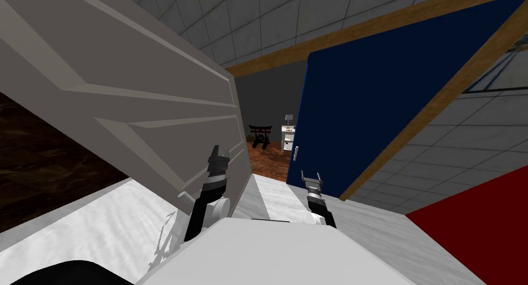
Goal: Pull the door open
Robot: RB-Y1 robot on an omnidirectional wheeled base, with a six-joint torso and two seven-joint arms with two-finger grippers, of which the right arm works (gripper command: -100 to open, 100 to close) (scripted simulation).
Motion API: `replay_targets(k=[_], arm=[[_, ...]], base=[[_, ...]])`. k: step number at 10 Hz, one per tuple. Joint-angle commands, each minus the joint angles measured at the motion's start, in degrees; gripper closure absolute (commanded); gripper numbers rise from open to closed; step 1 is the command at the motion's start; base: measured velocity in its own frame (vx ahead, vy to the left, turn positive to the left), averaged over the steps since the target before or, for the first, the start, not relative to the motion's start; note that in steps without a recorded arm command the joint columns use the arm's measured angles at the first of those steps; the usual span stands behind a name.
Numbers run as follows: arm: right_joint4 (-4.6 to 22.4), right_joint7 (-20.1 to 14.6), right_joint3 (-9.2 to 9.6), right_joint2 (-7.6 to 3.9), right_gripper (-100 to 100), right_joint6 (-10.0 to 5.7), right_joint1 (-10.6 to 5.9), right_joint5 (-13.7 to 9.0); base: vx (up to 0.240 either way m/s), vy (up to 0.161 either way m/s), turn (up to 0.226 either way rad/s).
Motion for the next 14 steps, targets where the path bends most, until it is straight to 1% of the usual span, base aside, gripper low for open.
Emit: replay_targets(k=[1, 9, 11, 12, 13, 14], arm=[[1.9, -1.5, 0.26, -0.17, -100, -0.67, -0.27, -1.4], [11.1, -7.8, 1.27, -1.01, -100, -3.48, -2.2, -7.9], [14.9, -10.4, 1.69, -1.34, -100, -4.64, -2.99, -10.6], [15.9, -11.0, 1.8, -1.42, -100, -4.93, -3.19, -11.3], [17.4, -12.1, 1.97, -1.55, -100, -5.4, -3.52, -12.4], [18.2, -12.6, 2.05, -1.61, -100, -5.64, -3.68, -12.9]], base=[[0.093, -0.046, 0.142], [0.083, -0.055, 0.148], [0.11, -0.088, 0.236], [0.121, -0.105, 0.148], [0.102, -0.095, 0.161], [0.082, -0.093, 0.123]])
